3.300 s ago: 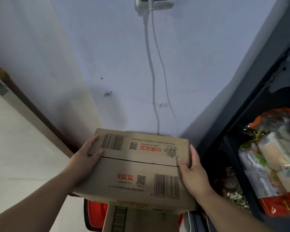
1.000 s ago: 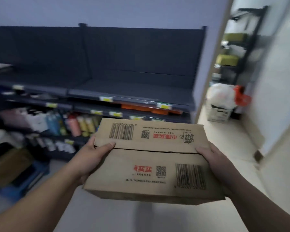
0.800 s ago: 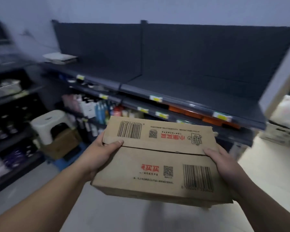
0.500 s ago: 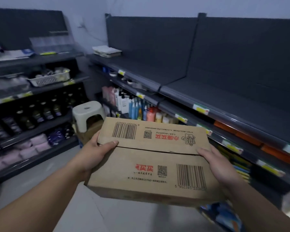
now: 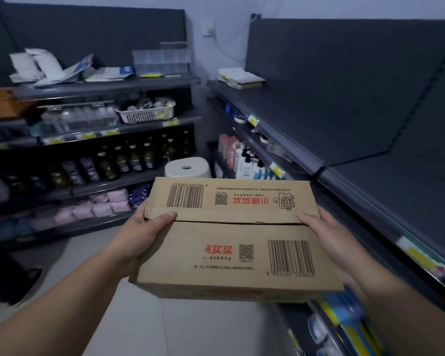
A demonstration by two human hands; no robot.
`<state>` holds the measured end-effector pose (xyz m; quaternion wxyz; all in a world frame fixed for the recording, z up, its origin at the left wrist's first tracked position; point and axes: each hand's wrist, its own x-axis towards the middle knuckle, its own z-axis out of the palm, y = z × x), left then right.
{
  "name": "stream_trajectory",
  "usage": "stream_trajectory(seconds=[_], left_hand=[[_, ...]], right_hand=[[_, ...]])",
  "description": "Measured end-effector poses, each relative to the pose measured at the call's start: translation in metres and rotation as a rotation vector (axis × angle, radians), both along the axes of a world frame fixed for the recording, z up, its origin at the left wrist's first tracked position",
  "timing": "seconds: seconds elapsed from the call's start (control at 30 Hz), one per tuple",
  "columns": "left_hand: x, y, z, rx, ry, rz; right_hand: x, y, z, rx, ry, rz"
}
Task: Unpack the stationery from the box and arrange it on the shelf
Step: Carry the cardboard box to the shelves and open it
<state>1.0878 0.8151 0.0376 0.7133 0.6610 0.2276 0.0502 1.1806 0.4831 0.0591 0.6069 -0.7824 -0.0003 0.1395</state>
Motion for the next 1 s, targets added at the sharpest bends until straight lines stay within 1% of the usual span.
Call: stream_trajectory(seconds=[0.17, 0.27, 0.37, 0.6, 0.87, 1.0], left_hand=[[0.052, 0.057, -0.013, 0.016, 0.015, 0.056], [0.093, 0.105, -0.023, 0.034, 0.035, 0.092], [0.136, 0.157, -0.026, 0.042, 0.062, 0.09], [0.235, 0.254, -0.026, 0.057, 0.098, 0.107], [0.347, 0.305, -0.046, 0.057, 0.154, 0.217], [0.414, 0.32, -0.061, 0.128, 0.191, 0.322]], right_hand=[[0.081, 0.068, -0.019, -0.002, 0.031, 0.067], [0.129, 0.116, -0.03, -0.046, 0.017, 0.097], [0.176, 0.166, -0.033, -0.037, 0.052, 0.123], [0.281, 0.265, -0.035, 0.001, 0.131, 0.098], [0.423, 0.333, -0.066, -0.003, 0.163, 0.238], [0.512, 0.362, -0.085, 0.001, 0.193, 0.302]])
